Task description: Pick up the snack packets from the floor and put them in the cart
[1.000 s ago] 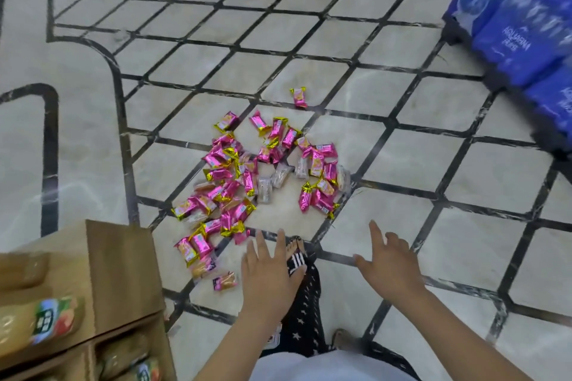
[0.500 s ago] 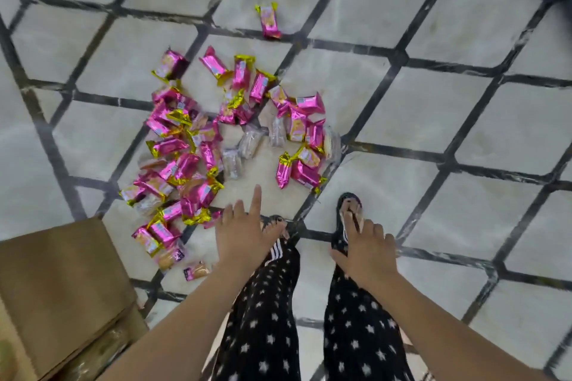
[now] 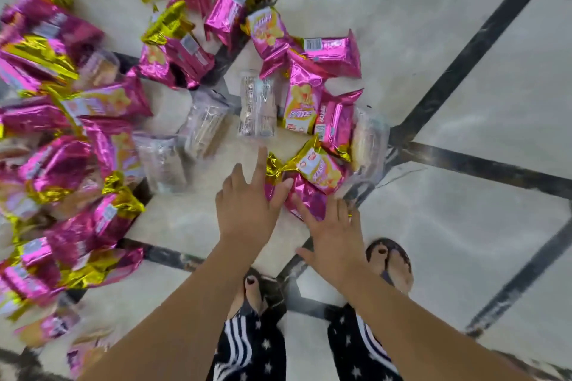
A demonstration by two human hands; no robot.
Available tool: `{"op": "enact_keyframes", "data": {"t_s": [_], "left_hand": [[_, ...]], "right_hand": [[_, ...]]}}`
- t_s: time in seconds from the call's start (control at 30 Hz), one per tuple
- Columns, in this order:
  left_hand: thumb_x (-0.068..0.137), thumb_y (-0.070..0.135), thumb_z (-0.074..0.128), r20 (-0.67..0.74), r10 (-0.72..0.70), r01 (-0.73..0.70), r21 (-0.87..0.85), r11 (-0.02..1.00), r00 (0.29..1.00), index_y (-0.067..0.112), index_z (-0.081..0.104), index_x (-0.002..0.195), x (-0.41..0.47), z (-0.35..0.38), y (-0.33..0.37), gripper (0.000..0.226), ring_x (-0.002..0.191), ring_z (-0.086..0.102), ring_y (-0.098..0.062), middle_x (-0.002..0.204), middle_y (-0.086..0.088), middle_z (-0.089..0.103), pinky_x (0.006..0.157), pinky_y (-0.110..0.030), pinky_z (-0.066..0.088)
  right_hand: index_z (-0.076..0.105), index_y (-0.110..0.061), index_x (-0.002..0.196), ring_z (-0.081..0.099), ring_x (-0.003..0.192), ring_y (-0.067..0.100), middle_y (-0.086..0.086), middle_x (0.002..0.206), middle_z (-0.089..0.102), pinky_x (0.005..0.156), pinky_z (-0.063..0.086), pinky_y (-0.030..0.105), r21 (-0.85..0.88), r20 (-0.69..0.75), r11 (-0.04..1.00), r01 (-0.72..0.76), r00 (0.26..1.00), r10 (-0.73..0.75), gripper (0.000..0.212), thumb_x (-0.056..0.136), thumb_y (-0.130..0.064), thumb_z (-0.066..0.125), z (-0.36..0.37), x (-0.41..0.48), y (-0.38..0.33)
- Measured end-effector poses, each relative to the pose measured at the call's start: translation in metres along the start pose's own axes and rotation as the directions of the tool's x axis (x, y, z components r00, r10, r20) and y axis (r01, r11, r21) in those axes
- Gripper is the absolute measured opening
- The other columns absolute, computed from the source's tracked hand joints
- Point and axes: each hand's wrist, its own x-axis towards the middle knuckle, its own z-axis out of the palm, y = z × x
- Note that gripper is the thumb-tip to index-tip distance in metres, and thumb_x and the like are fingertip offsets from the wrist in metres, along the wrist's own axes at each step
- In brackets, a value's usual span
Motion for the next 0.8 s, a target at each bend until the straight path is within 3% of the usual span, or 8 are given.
{"op": "enact_keyframes", "data": {"t_s": [0.07,0.13,0.23,0.33,0.43,0.53,0.63,0.8], "left_hand": [[0.087,0.079,0.01,-0.073,0.031,-0.035,-0.065,0.997,0.997,0.039,0.008,0.156,0.004,0.024,-0.004,0.079,0.132,0.042,-0.039,0.152,-0.02,0.036,0.099,-0.048,0.042],[0.093,0.074,0.014,-0.164,0.091,-0.107,-0.087,0.991,0.982,0.039,0.014,0.155,0.006,0.042,-0.009,0.071,0.13,0.044,-0.041,0.152,-0.022,0.035,0.096,-0.049,0.044],[0.094,0.074,0.016,-0.167,0.164,-0.173,-0.044,0.984,0.972,0.037,0.017,0.155,0.007,0.062,-0.019,0.072,0.126,0.047,-0.043,0.153,-0.024,0.032,0.091,-0.051,0.046],[0.088,0.082,0.015,-0.075,0.134,-0.133,0.01,0.991,0.988,0.031,0.019,0.156,0.012,0.072,-0.026,0.086,0.121,0.051,-0.044,0.153,-0.026,0.032,0.085,-0.051,0.049],[0.079,0.085,0.037,-0.027,0.066,-0.066,-0.009,0.998,0.997,0.032,0.014,0.155,0.019,0.076,-0.027,0.096,0.109,0.056,-0.045,0.147,-0.026,0.035,0.076,-0.05,0.052],[0.08,0.055,0.07,0.064,-0.023,0.03,-0.11,0.994,0.998,0.046,-0.011,0.151,0.023,0.069,-0.028,0.108,0.104,0.053,-0.04,0.133,-0.017,0.034,0.068,-0.042,0.049],[0.087,0.036,0.072,0.05,-0.033,0.041,-0.164,0.986,0.998,0.05,-0.013,0.146,0.009,0.052,-0.031,0.104,0.104,0.05,-0.034,0.129,-0.014,0.033,0.071,-0.04,0.048],[0.086,0.043,0.07,0.008,0.031,-0.029,-0.205,0.978,0.999,0.054,-0.019,0.144,-0.026,-0.01,-0.027,0.107,0.105,0.051,-0.032,0.13,-0.013,0.033,0.072,-0.04,0.051]], "right_hand": [[0.014,-0.038,0.149,0.053,0.115,0.046,0.032,0.129,0.052,0.092,0.045,0.059,0.057,-0.048,0.998,-0.006,0.999,0.009,0.119,0.055,-0.06,0.083,0.028,0.016,-0.004],[0.024,-0.04,0.147,0.059,0.103,0.045,0.029,0.125,0.056,0.083,0.05,0.058,0.082,-0.064,0.996,-0.02,0.998,0.025,0.123,0.045,-0.047,0.092,0.048,0.024,-0.001],[0.018,-0.042,0.15,0.06,0.085,0.039,0.022,0.118,0.055,0.066,0.053,0.049,0.121,-0.046,0.992,-0.039,0.998,0.045,0.128,0.048,-0.03,0.093,0.065,0.02,0.014],[0.011,-0.043,0.151,0.059,0.08,0.034,0.016,0.103,0.057,0.059,0.052,0.044,0.21,-0.083,0.977,-0.033,0.995,0.051,0.124,0.054,-0.032,0.089,0.075,0.003,0.036],[0.001,-0.046,0.152,0.057,0.077,0.029,0.009,0.099,0.058,0.058,0.05,0.04,0.254,-0.073,0.966,-0.054,0.995,0.075,0.119,0.065,-0.032,0.08,0.072,-0.02,0.052],[-0.023,-0.055,0.142,0.054,0.095,0.024,-0.001,0.115,0.048,0.074,0.049,0.039,0.272,0.029,0.957,-0.102,0.995,0.098,0.092,0.089,-0.046,0.051,0.056,-0.039,0.063],[-0.025,-0.059,0.139,0.053,0.1,0.023,-0.003,0.118,0.046,0.078,0.052,0.04,0.353,-0.019,0.926,-0.13,0.989,0.146,0.08,0.093,-0.052,0.04,0.043,-0.055,0.068],[-0.016,-0.056,0.145,0.054,0.089,0.025,0.001,0.105,0.049,0.078,0.052,0.044,0.481,-0.069,0.861,-0.166,0.972,0.225,0.076,0.091,-0.055,0.037,0.002,-0.078,0.057]]}}
